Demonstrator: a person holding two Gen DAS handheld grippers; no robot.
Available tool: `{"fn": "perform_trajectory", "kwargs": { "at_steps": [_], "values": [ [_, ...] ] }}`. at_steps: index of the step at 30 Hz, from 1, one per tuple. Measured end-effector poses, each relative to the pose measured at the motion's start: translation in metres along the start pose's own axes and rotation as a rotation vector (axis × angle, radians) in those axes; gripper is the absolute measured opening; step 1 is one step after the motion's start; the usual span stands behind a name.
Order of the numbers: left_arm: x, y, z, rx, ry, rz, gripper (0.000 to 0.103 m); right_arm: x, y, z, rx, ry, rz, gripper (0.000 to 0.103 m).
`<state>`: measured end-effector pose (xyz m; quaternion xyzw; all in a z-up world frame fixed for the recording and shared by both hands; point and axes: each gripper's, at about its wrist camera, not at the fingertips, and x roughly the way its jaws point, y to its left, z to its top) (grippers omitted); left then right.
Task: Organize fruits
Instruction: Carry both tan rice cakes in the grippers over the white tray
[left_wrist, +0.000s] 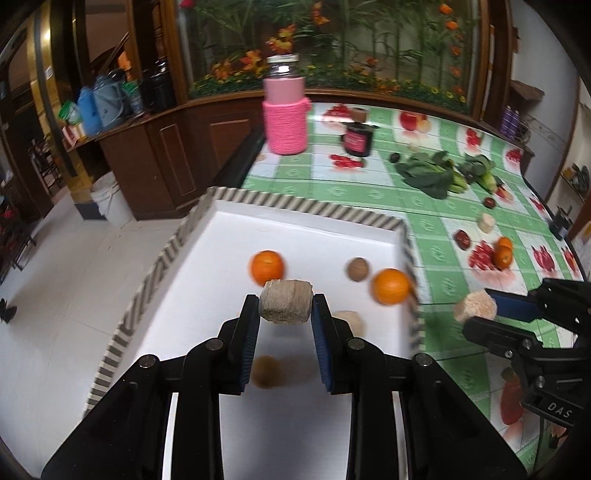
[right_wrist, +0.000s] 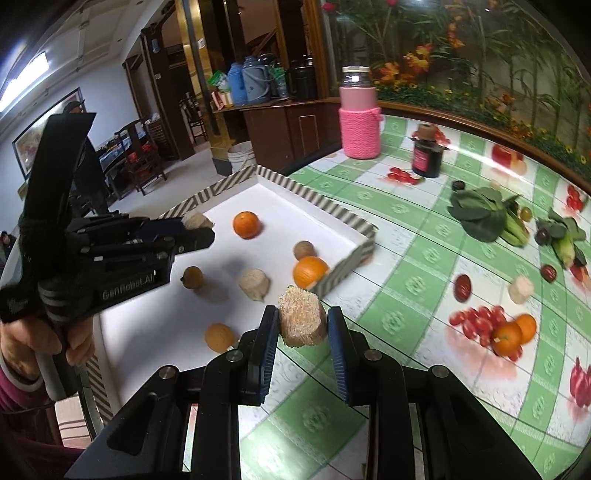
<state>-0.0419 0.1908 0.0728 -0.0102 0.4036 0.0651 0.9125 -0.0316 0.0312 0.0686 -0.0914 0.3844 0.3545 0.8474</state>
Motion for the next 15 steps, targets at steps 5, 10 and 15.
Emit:
{"fn": "perform_trajectory", "kwargs": {
  "at_steps": [5,10,15],
  "values": [
    [0.009,0.023,0.002,-0.043,0.024,0.01,0.026,0.014,0.012,0.01,-0.031,0.016,0.019,0.027],
    [0.024,0.038,0.005,-0.073,0.056,0.014,0.026,0.037,0.022,0.022,-0.06,0.045,0.03,0.027],
    [0.041,0.042,0.004,-0.083,0.092,0.02,0.026,0.061,0.031,0.036,-0.099,0.076,0.044,0.027]
  ]
}}
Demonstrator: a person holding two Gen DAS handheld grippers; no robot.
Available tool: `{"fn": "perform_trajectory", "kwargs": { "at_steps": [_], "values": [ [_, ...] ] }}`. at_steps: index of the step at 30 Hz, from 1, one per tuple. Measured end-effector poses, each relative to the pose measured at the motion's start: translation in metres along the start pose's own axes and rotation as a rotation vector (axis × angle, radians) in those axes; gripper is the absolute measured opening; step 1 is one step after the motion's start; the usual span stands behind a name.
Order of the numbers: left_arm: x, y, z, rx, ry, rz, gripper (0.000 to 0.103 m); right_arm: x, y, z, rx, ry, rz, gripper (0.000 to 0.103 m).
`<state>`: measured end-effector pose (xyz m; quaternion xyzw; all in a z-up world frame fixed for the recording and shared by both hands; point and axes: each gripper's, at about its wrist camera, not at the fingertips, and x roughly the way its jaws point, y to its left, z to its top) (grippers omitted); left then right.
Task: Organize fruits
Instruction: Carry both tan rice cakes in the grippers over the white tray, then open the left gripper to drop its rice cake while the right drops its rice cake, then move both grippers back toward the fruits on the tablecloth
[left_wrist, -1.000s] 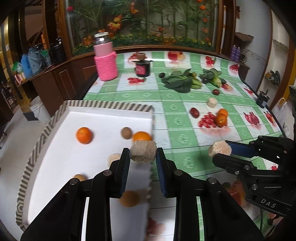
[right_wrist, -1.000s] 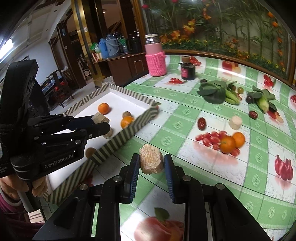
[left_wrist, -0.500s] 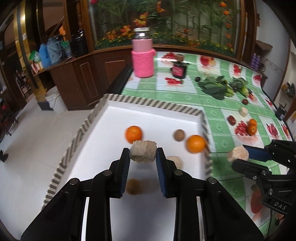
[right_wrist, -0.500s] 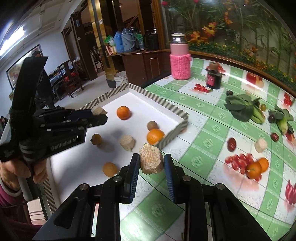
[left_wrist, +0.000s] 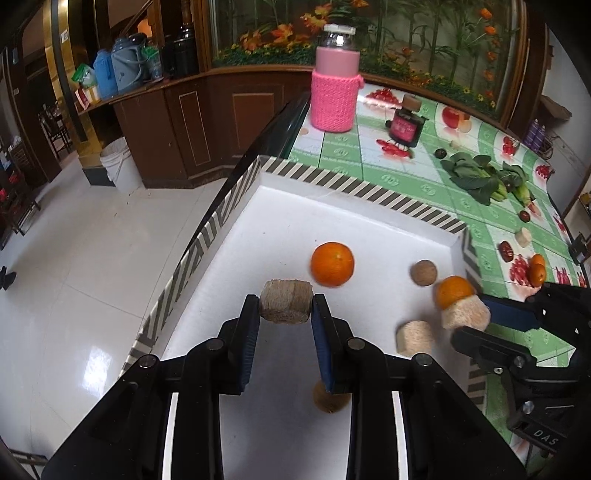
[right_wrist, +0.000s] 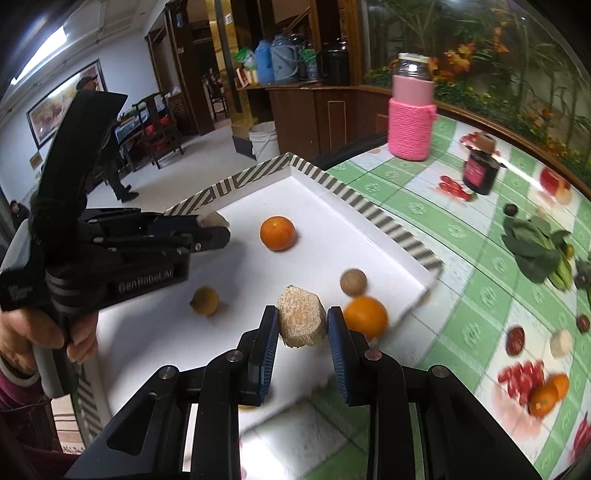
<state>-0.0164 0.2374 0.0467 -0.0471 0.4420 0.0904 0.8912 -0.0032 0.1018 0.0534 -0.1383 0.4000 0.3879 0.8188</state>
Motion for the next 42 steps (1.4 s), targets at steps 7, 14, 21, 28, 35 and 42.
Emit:
{"fn": "perform_trajectory", "kwargs": {
  "at_steps": [7,14,21,28,35,42],
  "values": [
    [0.015,-0.002,-0.001,0.002,0.036,0.019,0.026,0.036,0.003,0.019,-0.025,0.04,0.006,0.027],
    [0.022,0.002,-0.002,-0.011,0.053,0.03,0.026,0.061,-0.001,0.024,-0.003,0.061,0.012,0.027],
    [0.022,-0.001,-0.002,-0.006,0.049,0.038,0.026,0.063,-0.003,0.021,0.017,0.042,0.014,0.029],
    [0.009,-0.008,-0.003,0.012,0.001,0.062,0.028,0.034,-0.007,0.011,0.036,0.002,0.015,0.033],
    [-0.019,-0.023,-0.007,0.032,-0.098,0.074,0.07,-0.012,-0.023,-0.011,0.082,-0.07,-0.006,0.044],
    [-0.035,-0.052,-0.009,0.055,-0.137,0.04,0.07,-0.056,-0.051,-0.04,0.123,-0.109,-0.072,0.044]
  ]
}}
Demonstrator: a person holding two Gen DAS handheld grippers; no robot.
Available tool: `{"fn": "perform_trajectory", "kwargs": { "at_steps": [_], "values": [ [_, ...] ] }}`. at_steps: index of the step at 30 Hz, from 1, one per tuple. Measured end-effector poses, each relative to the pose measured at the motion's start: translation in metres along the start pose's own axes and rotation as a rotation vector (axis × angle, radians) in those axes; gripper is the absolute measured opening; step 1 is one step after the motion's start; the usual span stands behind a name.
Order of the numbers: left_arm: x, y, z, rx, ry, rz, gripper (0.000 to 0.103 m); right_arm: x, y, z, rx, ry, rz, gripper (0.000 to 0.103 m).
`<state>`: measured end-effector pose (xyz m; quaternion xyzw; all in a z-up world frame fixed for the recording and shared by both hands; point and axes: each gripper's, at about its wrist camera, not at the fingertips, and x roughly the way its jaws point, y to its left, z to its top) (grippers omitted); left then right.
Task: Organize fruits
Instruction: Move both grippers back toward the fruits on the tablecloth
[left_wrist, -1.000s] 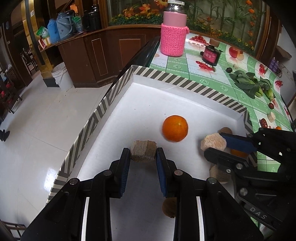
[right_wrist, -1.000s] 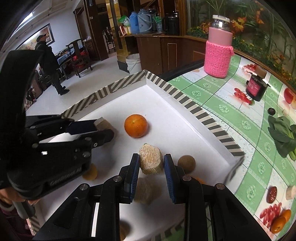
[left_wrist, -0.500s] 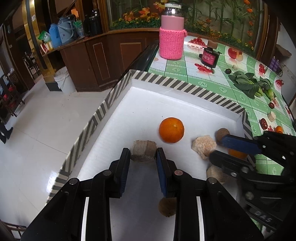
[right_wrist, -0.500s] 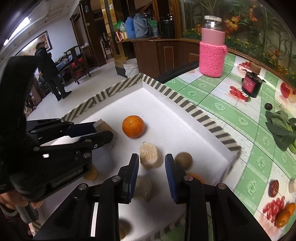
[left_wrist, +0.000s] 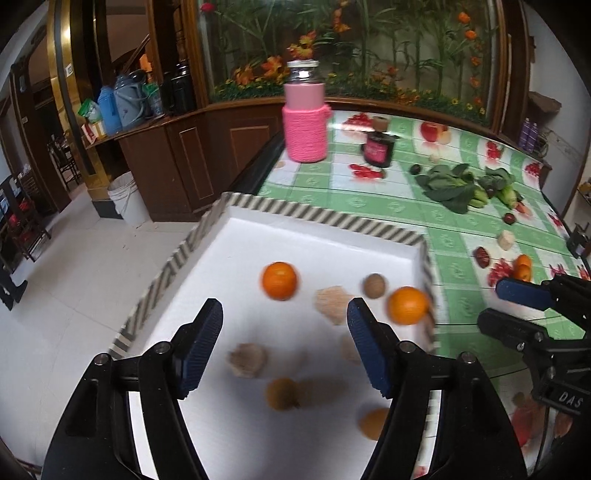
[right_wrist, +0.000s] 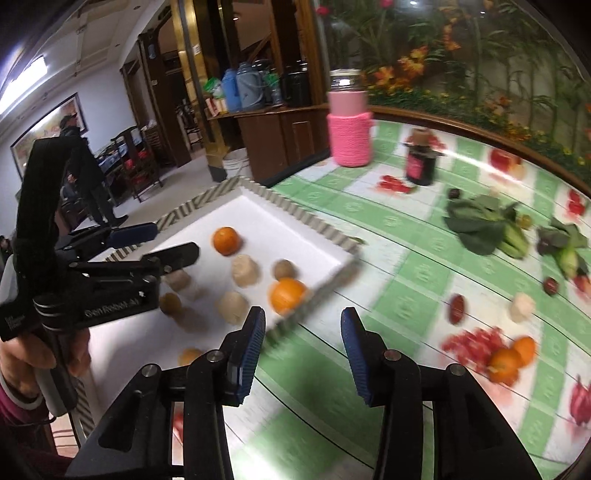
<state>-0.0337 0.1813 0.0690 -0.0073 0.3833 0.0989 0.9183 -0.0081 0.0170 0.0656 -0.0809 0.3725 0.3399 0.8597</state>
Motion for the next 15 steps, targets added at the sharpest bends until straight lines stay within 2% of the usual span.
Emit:
{"fn": "perform_trajectory", "kwargs": {
  "at_steps": [6,15],
  "values": [
    [-0.008,-0.035,0.002,0.024,-0.007,-0.06,0.069,-0.028,-0.041,-0.024,0.057,-0.021,-0.068,0.049],
    [-0.009,-0.092,0.002,0.087,0.01,-0.151,0.069,-0.045,-0.114,-0.06,0.149,0.033,-0.2,0.049]
  ]
}}
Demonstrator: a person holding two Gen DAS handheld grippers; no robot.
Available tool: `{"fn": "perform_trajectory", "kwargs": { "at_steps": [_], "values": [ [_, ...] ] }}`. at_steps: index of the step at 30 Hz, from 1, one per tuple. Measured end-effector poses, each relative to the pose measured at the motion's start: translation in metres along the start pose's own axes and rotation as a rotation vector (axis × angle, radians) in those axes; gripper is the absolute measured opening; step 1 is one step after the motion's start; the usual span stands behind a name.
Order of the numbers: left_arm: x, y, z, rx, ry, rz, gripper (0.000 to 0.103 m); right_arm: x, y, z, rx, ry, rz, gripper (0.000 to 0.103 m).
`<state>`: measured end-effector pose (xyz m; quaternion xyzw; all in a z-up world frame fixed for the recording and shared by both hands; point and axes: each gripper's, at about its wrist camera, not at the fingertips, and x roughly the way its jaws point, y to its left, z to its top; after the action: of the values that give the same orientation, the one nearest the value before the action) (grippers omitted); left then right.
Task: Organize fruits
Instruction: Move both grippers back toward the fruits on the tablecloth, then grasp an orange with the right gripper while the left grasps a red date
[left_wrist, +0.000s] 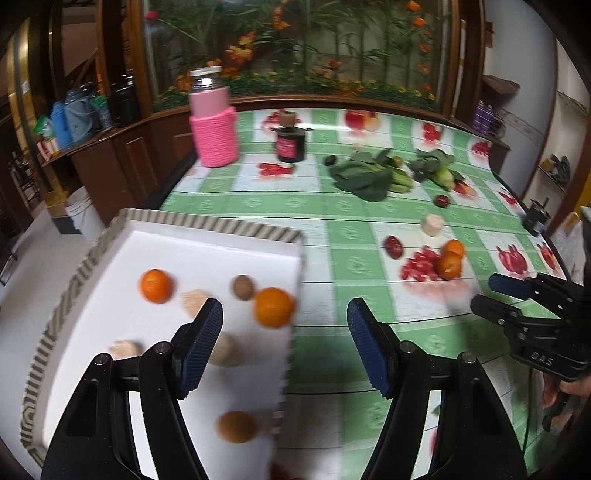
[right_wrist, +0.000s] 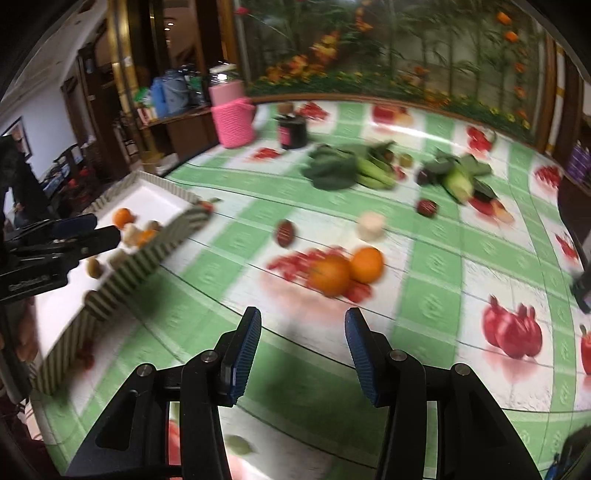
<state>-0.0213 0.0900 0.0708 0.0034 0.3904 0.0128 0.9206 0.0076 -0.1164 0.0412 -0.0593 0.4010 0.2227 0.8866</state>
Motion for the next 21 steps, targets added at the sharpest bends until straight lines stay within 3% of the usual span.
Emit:
{"fn": "perform_trajectory", "kwargs": {
  "at_steps": [8,19,21],
  "values": [
    [0.021,-0.041,0.006,0.061,0.045,-0.052,0.069,0.015,-0.024,-0.001,0.034,0.032,0.015,0.049],
    [0.05,-0.054,0.023,0.078,0.095,-0.087,0.069,0.045,-0.022,0.019,0.052,0.055,0.061,0.049],
    [0.053,-0.057,0.027,0.086,0.096,-0.093,0.069,0.049,-0.024,0.021,0.063,0.054,0.072,0.042]
  ]
}}
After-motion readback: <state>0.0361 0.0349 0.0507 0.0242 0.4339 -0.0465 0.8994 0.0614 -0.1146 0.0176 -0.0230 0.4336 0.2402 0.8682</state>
